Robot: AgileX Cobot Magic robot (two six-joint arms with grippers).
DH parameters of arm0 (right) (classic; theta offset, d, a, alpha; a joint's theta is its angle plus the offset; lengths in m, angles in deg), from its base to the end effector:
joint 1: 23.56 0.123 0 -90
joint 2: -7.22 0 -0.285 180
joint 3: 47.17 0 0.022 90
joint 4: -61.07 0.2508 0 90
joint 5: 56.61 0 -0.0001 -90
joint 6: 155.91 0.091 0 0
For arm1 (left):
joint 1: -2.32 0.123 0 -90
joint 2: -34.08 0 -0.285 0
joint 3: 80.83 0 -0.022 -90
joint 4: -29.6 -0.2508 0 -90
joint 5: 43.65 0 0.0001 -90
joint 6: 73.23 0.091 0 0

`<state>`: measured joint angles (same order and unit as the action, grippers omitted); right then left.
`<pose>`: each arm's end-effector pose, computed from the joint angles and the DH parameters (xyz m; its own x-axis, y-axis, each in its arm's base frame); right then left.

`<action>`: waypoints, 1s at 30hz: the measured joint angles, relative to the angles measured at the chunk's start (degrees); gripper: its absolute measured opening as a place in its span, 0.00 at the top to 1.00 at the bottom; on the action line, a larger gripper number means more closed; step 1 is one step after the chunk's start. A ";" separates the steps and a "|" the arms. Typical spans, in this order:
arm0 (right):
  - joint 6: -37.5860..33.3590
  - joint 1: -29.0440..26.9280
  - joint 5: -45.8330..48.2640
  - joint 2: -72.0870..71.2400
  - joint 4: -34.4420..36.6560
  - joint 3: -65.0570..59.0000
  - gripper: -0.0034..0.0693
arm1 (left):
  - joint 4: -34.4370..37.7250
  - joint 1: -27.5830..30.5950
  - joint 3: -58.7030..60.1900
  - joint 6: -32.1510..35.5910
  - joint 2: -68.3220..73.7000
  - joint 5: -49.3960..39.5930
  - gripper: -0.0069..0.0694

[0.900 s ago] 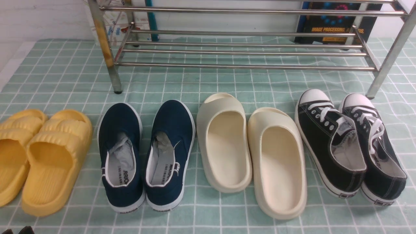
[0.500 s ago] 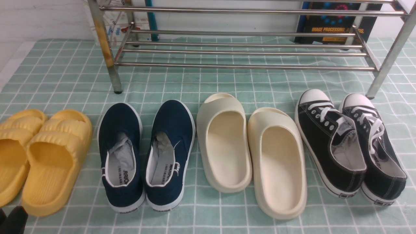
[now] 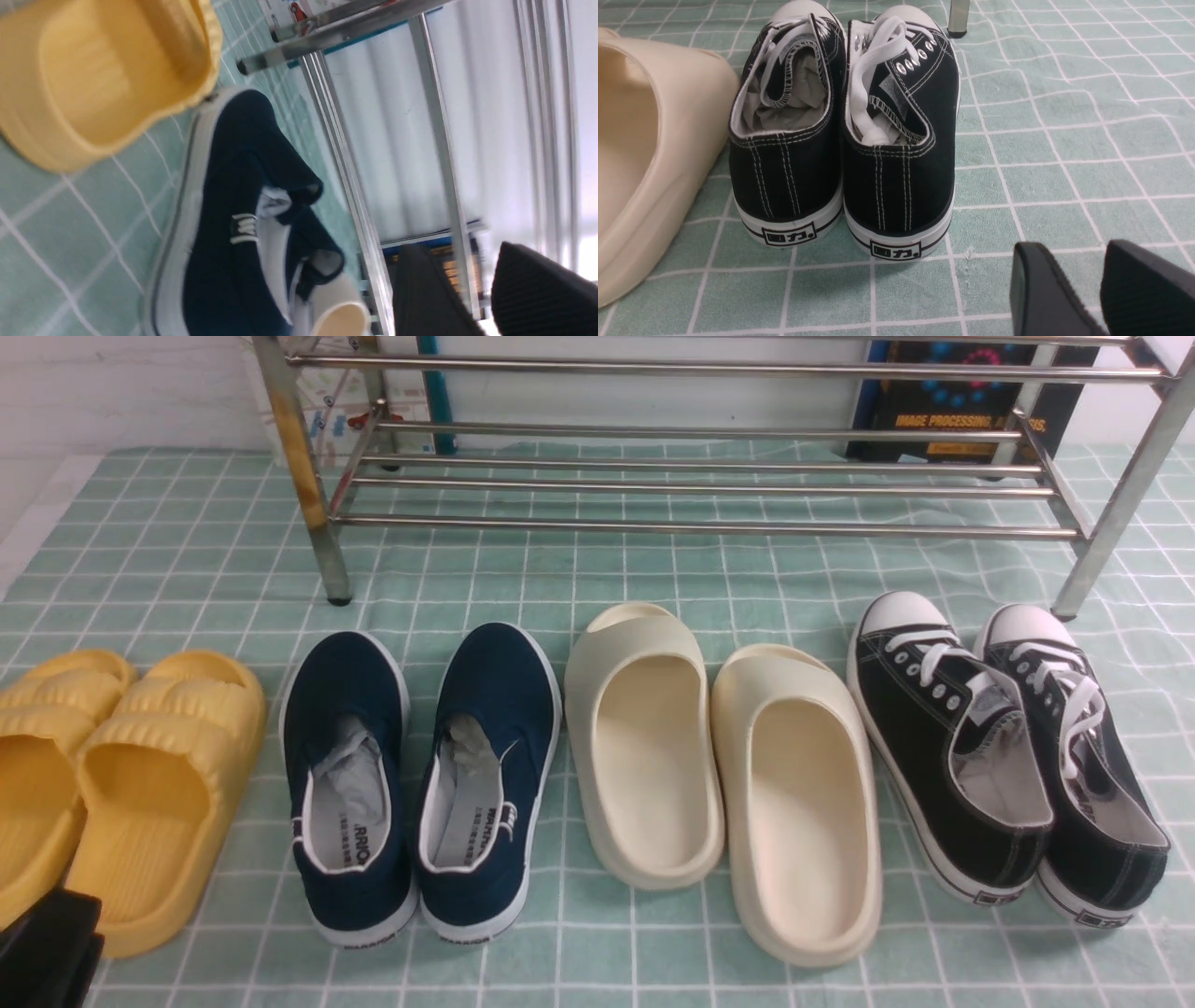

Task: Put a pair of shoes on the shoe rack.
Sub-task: Use the left arm to grab the shoe closest to it

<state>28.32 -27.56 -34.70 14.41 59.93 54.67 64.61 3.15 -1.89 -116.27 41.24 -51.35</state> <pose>0.0521 -0.0043 0.1738 -0.2912 0.0758 -0.9536 0.0931 0.9944 0.0506 0.0567 -0.0062 0.1936 -0.0699 -0.9757 -0.2079 -0.0281 0.2102 -0.9773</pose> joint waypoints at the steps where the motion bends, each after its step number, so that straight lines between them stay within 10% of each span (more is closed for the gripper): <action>1: 0.00 0.00 0.00 0.00 0.00 0.00 0.62 | 1.27 0.00 0.00 -0.70 0.00 0.00 0.60; 10: 0.00 0.00 0.00 0.00 0.00 0.00 0.62 | 4.68 0.00 0.00 -1.41 0.00 0.32 0.60; 15: 0.00 0.00 0.00 0.00 0.00 0.00 0.62 | 1.81 0.00 -7.85 11.01 0.00 -3.62 0.60; 18: 0.00 0.00 0.00 0.00 0.00 0.00 0.62 | -6.81 0.00 -21.84 22.96 2.82 -13.93 0.65; 30: 0.00 0.00 0.00 0.00 0.00 0.00 0.62 | -32.86 0.00 -46.67 24.50 39.87 -54.04 0.93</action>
<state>28.32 -27.56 -34.70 14.41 59.93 54.67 31.75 3.15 -48.56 -91.76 81.11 -105.39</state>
